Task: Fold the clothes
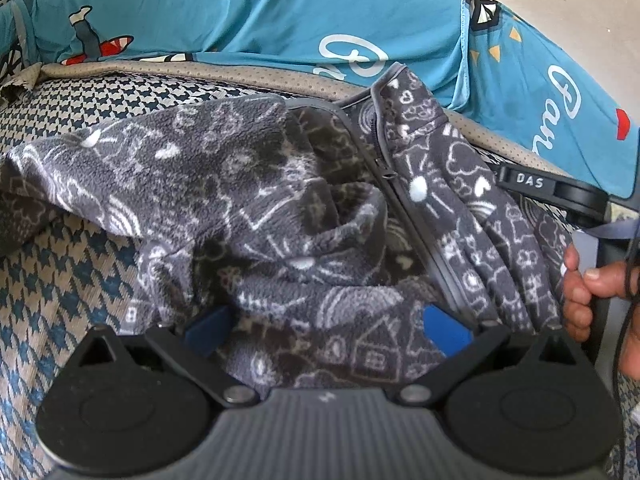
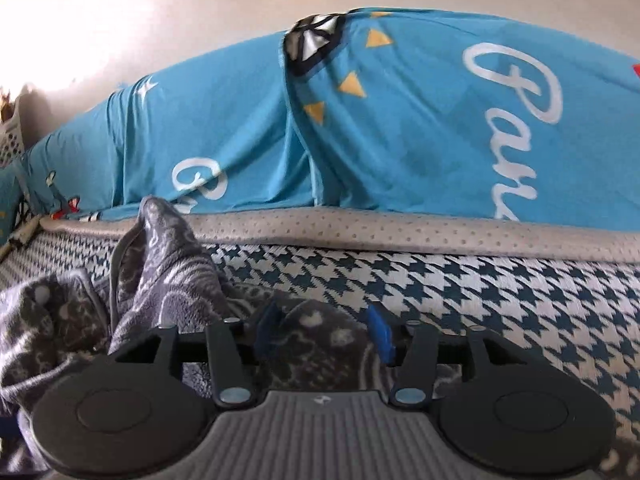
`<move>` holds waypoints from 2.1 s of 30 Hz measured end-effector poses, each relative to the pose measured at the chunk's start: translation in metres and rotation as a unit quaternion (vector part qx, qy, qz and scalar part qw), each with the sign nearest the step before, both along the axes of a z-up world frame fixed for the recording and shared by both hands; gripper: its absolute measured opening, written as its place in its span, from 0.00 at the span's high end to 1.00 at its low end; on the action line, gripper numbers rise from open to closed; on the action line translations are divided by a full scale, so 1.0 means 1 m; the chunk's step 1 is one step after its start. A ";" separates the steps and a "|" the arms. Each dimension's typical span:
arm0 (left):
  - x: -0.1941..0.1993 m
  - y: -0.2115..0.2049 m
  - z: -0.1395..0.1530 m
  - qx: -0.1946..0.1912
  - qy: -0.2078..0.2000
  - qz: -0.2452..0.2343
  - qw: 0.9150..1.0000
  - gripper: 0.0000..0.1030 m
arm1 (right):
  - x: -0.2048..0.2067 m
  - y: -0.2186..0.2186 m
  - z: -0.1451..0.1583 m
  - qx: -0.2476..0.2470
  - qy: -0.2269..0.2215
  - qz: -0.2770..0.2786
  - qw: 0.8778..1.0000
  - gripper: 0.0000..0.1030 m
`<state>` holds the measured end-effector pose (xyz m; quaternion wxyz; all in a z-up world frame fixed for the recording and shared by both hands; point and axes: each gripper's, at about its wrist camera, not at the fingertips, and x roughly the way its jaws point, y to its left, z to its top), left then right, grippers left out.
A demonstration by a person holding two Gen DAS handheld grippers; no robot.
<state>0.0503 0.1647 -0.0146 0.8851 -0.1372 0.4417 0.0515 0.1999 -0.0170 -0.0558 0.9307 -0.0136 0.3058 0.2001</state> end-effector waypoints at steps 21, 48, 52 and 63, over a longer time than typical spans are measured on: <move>0.004 0.012 0.004 -0.042 -0.016 0.044 0.998 0.00 | -0.021 -0.032 0.014 -0.047 -0.083 -0.140 0.986 0.89; -0.027 0.001 0.027 0.085 -0.159 -0.062 0.982 0.00 | -0.004 -0.041 0.031 0.105 -0.044 -0.047 0.992 0.62; -0.013 0.004 0.047 0.100 -0.229 -0.101 0.963 0.00 | 0.001 -0.035 0.025 0.102 -0.038 -0.044 0.993 0.62; 0.064 -0.007 0.038 0.068 -0.200 -0.205 0.956 0.00 | 0.007 -0.029 0.005 0.074 -0.023 -0.021 0.997 0.62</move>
